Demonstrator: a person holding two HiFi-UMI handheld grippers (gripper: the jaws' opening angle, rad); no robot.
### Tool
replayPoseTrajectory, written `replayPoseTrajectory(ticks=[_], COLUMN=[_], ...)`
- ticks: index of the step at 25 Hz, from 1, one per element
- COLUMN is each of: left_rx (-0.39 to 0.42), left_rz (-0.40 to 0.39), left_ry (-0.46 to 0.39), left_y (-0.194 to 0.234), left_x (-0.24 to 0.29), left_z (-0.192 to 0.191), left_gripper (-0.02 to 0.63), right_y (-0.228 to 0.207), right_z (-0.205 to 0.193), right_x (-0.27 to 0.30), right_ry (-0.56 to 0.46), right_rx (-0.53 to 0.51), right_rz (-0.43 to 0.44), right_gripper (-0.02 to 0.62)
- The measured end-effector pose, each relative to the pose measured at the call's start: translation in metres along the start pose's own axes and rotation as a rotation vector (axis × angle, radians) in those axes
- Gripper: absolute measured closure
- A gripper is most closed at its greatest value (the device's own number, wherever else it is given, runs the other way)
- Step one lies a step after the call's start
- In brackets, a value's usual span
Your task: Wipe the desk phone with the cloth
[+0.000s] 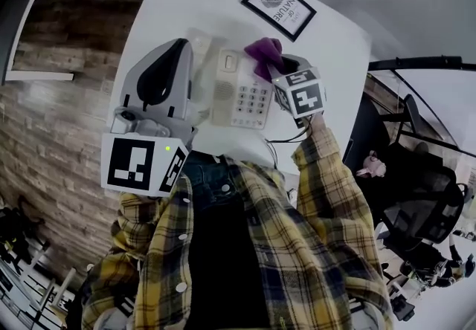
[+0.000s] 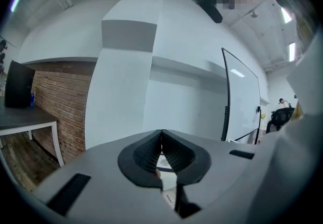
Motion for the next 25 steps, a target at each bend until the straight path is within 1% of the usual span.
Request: replayPoseTrajectory(ticks=[3, 5, 12, 19, 25], left_rx=[0.004, 0.006, 0.014, 0.026, 0.037], left_rz=[-0.010, -0.015, -0.035, -0.072, -0.122], left_ry=[0.000, 0.000, 0.001, 0.003, 0.015], left_y=[-0.004, -0.005, -0.008, -0.014, -0.018], left_x=[0.003, 0.004, 0.008, 0.012, 0.017], left_z=[0.000, 0.001, 0.003, 0.002, 0.004], left_gripper=[0.591, 0.591, 0.591, 0.591, 0.591], right_y=[0.008, 0.013, 0.028, 0.044, 0.054], right_z=[-0.006, -0.011, -0.028, -0.047, -0.064], right_x=[-0.001, -0.001, -0.001, -0.003, -0.003], right_ry=[0.024, 0.041, 0.073, 0.088, 0.081], right_rx=[-0.026, -0.029, -0.003, 0.043, 0.089], right_rz=[-0.007, 0.009, 0.066, 0.127, 0.152], right_gripper=[0.528, 0.528, 0.529, 0.529, 0.529])
Point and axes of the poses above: the fingertips, and each gripper's own axes: x forward along the fingers, y to its left, z out of its top, the point moved 8 cm from there along -x, backward along the fingers, and after that the axes turned 14 degrees about y, right-handed, at the moved point
